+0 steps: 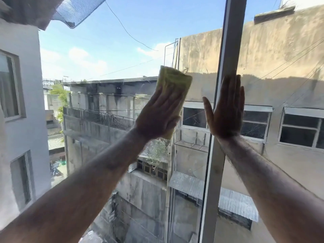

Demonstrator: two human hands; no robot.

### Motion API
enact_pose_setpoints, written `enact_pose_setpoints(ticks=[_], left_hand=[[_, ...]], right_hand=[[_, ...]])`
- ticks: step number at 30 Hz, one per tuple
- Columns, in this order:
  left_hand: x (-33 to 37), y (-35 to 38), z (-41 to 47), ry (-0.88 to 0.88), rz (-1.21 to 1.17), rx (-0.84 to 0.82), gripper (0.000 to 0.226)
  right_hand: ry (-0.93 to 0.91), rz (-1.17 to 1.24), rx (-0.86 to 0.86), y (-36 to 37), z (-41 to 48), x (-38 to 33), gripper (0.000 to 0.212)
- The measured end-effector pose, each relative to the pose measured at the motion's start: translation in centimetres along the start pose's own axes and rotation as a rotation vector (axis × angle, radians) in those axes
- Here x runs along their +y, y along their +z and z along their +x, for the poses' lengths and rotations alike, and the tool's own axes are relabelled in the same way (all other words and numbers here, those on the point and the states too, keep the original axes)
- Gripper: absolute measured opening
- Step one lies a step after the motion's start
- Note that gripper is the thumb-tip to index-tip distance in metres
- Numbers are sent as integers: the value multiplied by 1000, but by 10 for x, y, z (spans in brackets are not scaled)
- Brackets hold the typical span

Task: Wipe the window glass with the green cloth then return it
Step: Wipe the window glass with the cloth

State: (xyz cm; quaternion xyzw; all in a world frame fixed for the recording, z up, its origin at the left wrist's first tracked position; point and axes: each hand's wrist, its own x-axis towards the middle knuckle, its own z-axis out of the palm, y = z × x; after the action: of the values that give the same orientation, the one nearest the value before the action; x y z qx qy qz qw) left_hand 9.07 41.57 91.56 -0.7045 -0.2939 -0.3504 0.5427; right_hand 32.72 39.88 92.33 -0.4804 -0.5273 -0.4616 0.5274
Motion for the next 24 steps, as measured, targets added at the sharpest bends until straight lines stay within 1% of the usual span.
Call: enact_pose_setpoints(ticks=[1,2,3,4,5,7,9,10,11,12,13,14,15,17,18,19,20,21,22,24], left_hand=[[5,2,-18,149,-7,-29,63],[4,3,-38,235,-17,-46,63],[-1,2,-59,252,-26,-60,63],[-10,1,-80,211,-28,-67,65],[-20,-1,-99,118,-14,-64,67],[-40,-5,-117,-186,22,-27,69],[-54,-9,-93,-523,10,43,70],[-56,-11,-71,-640,-2,76,69],[-54,-13,-49,-700,-16,104,68],[-48,-13,-29,-698,-23,122,67],[-38,-11,-14,-633,-31,122,66],[-26,-6,-5,-509,-44,109,66],[-12,-1,-6,-342,-51,82,66],[11,6,-30,-9,-59,-10,65],[13,6,-49,89,-58,-59,64],[11,5,-71,127,-55,-90,65],[4,3,-93,117,-46,-100,66],[-5,1,-113,69,-31,-95,67],[-16,-1,-129,-18,-11,-79,68],[-41,-5,-136,-271,33,-28,69]], right_hand=[[1,-7,-1,0,0,0,86],[3,-9,-2,-1,0,-1,86],[4,-6,-5,-1,0,-1,86],[5,1,-11,-2,-1,-1,86],[6,6,-16,-2,-1,-1,87],[5,9,-17,-2,-1,-1,87],[4,10,-16,-2,-1,-1,86],[5,9,-17,-2,-1,-2,86],[5,10,-18,-2,-1,-1,87],[4,12,-18,-3,-1,-1,87],[3,15,-15,-2,-1,-1,87],[4,16,-12,-2,-1,-1,86],[5,17,-9,-2,-1,0,86],[3,13,6,-1,-1,1,85],[2,11,9,-1,-1,1,84],[2,12,8,-1,-1,0,84],[3,15,0,-1,-1,0,84],[7,18,-11,-2,-1,0,84],[11,20,-17,-2,-1,0,85],[13,23,-22,-2,0,-1,86]])
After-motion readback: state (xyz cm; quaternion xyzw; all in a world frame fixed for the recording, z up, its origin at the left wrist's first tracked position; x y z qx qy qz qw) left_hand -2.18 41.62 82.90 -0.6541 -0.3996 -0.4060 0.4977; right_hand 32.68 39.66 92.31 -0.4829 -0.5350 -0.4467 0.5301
